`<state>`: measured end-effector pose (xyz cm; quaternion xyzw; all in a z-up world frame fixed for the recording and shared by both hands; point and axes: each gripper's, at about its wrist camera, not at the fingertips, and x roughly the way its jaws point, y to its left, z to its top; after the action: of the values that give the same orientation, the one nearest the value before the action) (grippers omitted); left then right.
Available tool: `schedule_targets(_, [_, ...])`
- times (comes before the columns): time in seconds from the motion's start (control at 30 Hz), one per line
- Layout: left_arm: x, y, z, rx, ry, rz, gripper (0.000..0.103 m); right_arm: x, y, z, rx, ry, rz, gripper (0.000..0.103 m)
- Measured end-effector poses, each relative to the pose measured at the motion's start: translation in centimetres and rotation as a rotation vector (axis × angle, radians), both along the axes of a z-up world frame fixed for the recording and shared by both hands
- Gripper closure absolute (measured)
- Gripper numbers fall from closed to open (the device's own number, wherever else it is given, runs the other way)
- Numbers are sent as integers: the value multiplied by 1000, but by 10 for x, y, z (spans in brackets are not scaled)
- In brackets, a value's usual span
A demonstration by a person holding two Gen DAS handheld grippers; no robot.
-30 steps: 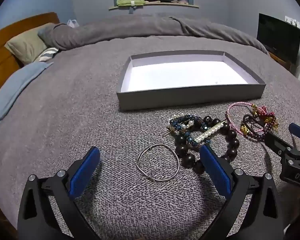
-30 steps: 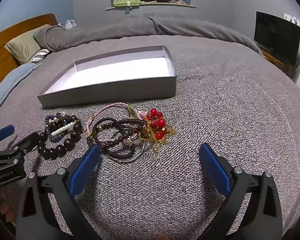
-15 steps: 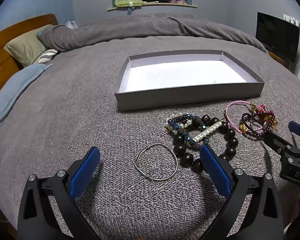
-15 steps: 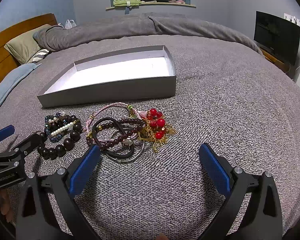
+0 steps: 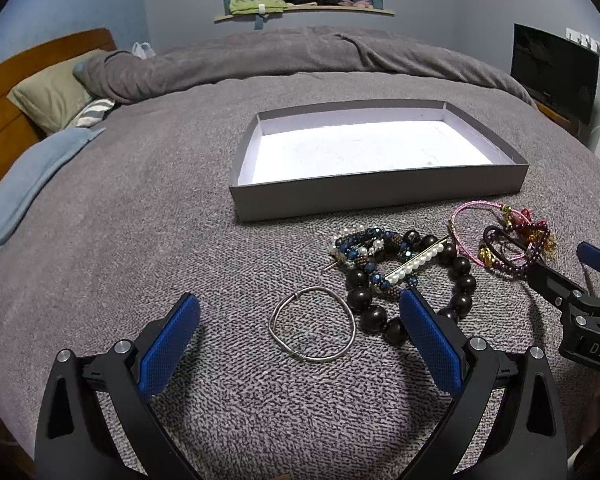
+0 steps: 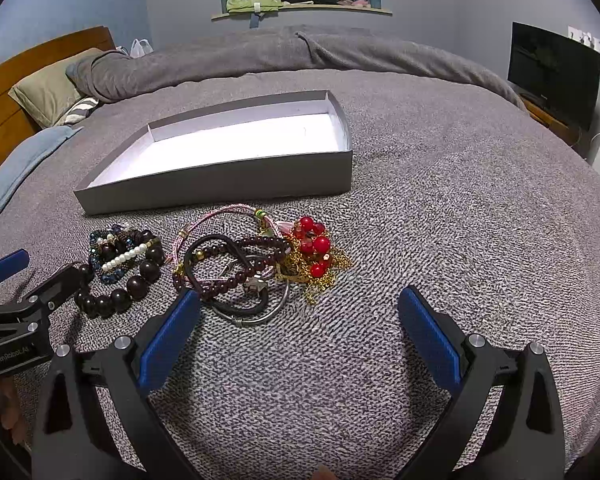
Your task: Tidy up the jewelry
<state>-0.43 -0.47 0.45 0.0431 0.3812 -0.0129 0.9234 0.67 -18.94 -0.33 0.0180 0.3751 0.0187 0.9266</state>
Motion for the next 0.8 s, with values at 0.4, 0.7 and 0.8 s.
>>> schedule_targets(0.4, [-1, -2, 0, 7, -5, -3, 4, -3, -1, 2, 1, -2, -1, 5])
schedule_targets(0.7, [-1, -2, 0, 8, -6, -5, 4, -1, -1, 1, 0, 0, -1, 5])
schedule_targets(0.8, [-2, -3, 0, 9, -5, -6, 4, 1, -1, 1, -1, 1, -1, 5])
